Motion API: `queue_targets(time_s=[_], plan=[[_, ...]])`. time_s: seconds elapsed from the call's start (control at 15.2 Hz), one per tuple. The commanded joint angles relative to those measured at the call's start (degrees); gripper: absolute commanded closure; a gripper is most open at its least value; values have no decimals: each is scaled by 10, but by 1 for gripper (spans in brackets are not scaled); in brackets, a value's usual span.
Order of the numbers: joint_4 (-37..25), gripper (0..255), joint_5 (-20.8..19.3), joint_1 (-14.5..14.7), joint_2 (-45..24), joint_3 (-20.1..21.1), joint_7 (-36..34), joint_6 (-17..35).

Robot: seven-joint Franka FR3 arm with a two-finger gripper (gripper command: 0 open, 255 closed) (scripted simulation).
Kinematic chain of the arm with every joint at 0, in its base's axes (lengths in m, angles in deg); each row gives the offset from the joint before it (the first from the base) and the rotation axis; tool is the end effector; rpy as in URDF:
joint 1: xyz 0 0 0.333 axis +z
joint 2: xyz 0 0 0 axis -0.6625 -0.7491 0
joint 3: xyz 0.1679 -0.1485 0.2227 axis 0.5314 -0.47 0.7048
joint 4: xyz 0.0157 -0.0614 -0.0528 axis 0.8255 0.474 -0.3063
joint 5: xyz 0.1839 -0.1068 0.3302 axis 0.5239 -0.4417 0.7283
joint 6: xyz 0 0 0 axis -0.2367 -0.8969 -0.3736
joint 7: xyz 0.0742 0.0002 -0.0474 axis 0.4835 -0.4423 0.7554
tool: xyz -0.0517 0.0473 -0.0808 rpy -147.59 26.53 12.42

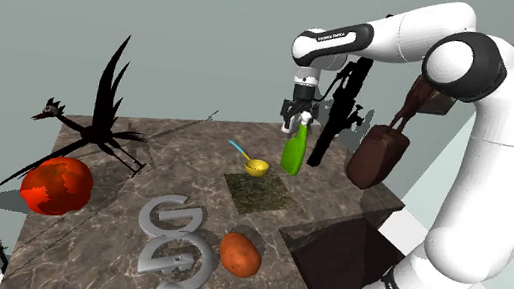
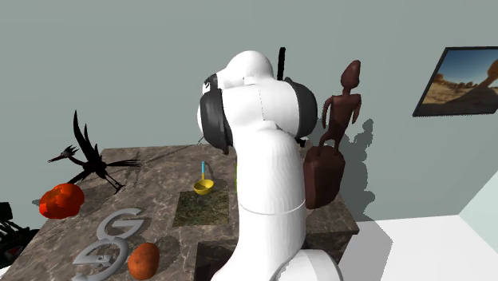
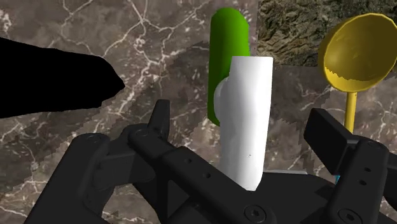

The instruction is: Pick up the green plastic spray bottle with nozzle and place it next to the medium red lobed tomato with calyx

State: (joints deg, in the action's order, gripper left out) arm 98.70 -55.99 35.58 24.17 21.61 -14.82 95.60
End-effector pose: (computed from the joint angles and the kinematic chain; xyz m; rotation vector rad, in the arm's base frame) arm 0.6094 -0.0964 0.3643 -3.0224 0.3585 0.5081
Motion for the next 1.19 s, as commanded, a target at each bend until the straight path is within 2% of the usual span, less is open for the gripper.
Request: queue_targets(time_s=[0.0, 0.4, 0.46, 0.53, 0.59, 0.73, 0.79, 0.99, 1.06, 1.12], plan=[[30, 0, 3, 6, -55, 6, -8, 9], [30, 0, 3, 5, -55, 7, -9, 9], [29, 255, 0, -4, -58, 1, 6, 10], [66, 255, -5, -13, -28, -6, 20, 16], [37, 255, -5, -12, -32, -5, 17, -9], [44, 255, -5, -8, -18, -3, 11, -17], [27, 255, -5, -10, -26, -4, 13, -26], [37, 255, -5, -8, -20, -3, 11, -21], [30, 255, 2, 5, -55, 7, -9, 9], [28, 255, 2, 5, -51, 7, -9, 3]])
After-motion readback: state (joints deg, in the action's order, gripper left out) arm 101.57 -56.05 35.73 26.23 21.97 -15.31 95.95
